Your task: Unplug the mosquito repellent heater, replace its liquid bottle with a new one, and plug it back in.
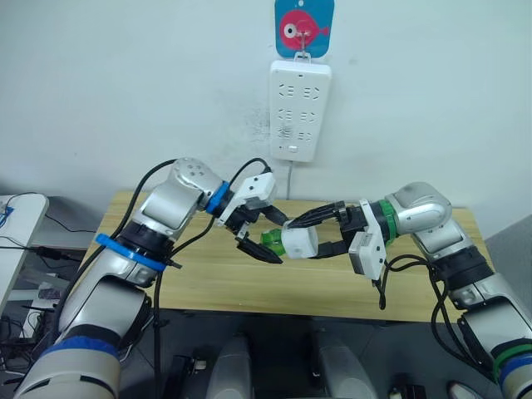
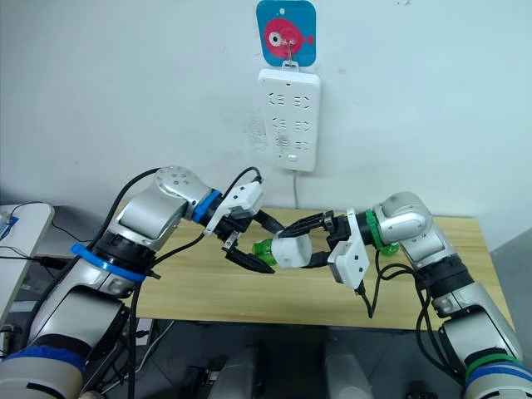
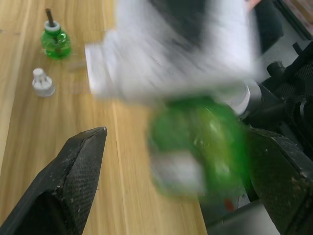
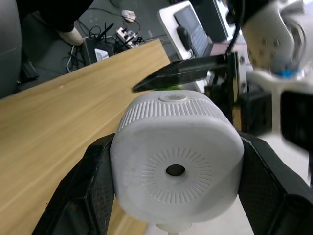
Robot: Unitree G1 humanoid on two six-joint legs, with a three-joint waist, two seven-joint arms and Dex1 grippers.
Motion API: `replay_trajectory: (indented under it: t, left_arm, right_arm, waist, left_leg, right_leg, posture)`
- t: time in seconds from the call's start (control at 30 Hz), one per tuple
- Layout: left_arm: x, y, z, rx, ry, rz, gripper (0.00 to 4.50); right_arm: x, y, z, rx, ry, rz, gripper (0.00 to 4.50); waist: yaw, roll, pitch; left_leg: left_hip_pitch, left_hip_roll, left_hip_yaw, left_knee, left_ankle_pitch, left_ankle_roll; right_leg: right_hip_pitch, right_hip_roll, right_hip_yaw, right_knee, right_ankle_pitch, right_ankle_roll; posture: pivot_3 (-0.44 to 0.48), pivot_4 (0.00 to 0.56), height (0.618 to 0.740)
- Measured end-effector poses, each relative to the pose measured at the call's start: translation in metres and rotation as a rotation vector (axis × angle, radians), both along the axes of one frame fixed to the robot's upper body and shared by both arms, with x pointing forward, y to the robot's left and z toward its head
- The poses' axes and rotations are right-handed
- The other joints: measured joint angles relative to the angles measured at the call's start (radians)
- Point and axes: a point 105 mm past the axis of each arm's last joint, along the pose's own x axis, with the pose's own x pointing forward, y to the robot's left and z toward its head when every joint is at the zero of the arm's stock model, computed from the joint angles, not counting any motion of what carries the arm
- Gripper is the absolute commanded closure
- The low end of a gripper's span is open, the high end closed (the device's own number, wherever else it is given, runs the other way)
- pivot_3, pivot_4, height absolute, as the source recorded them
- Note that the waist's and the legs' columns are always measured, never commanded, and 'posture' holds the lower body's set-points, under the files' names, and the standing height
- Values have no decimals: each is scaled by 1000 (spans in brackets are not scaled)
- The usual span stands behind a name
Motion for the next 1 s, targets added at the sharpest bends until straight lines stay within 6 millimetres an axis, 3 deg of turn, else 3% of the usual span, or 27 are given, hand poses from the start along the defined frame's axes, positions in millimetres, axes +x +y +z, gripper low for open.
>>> replay_trajectory:
  t: [0.03, 0.13, 0.33, 0.4, 0.47, 0.57, 0.7, 0.8, 0.9, 1.0]
  left_arm:
    - [0, -1, -1, 13, 5, -3, 0]
    - [-2, 3, -7, 68, 24, -9, 607]
    - [-4, 11, -14, 119, 42, -14, 2264]
    - [-4, 12, -14, 120, 43, -14, 2266]
    - [-3, 11, -14, 118, 42, -16, 2266]
    - [-1, 7, -16, 111, 36, -11, 2266]
    - [4, 0, -20, 10, -13, 38, 2266]
    - [9, 3, -37, -87, -21, 170, 2266]
    - [16, 7, -49, -224, -41, 347, 2266]
    - [26, 4, -42, -369, -133, 482, 2266]
  right_arm:
    - [0, 0, -1, 0, -7, 4, 1541]
    - [-1, 1, -5, -10, -17, 13, 1541]
    - [1, 0, -7, -7, -30, 2, 1541]
    - [1, 1, -7, -3, -30, 1, 1541]
    - [0, 0, -7, 0, -23, -2, 785]
    - [-6, 4, -4, 36, 26, 7, 13]
    - [-6, 2, -1, 90, 112, -48, 0]
    - [7, -11, 3, 209, 270, -218, 0]
    - [24, -28, 18, 461, 555, -470, 0]
    - [25, -32, 25, 656, 851, -615, 0]
  waist:
    - [0, 0, 0]
    - [-2, 0, 0]
    - [-2, 0, 0]
    - [-1, 0, 0]
    - [-1, 0, 0]
    - [-1, 0, 0]
    - [-1, 1, -2]
    - [-1, 1, -2]
    - [2, 1, -2]
    - [4, 1, -2]
  left_leg:
    - [0, 0, 0, 0, 0, 0]
    - [0, 0, 0, 0, 0, 0]
    - [1, 0, 0, 0, 0, 0]
    - [1, 0, 0, 0, 0, 0]
    - [1, 0, 0, 0, 0, 0]
    - [1, 0, 0, 0, 0, 0]
    - [1, 1, 0, 0, 0, 0]
    - [1, 2, 0, 1, 0, 0]
    - [0, 1, -1, 1, 0, 0]
    - [0, 1, -2, 4, 0, 1]
  right_leg:
    - [0, 0, 0, 0, 0, 0]
    - [0, 0, 0, 0, 0, 0]
    - [0, 0, 0, 1, 0, 0]
    - [0, 0, 1, 1, 0, 0]
    - [0, 0, 0, 1, 0, 0]
    - [0, 0, 0, 1, 0, 0]
    - [0, -4, 1, 1, 0, 0]
    - [0, -6, 1, 2, 0, 0]
    - [-1, -7, 1, 4, 0, -1]
    - [-1, -8, 1, 7, -1, -1]
  posture:
    - [-41, 167, 740]
    - [-44, 168, 740]
    - [-49, 168, 740]
    - [-52, 166, 740]
    - [-53, 167, 740]
    - [-53, 168, 740]
    - [-46, 171, 740]
    - [-42, 178, 740]
    - [-54, 182, 740]
    - [-58, 183, 740]
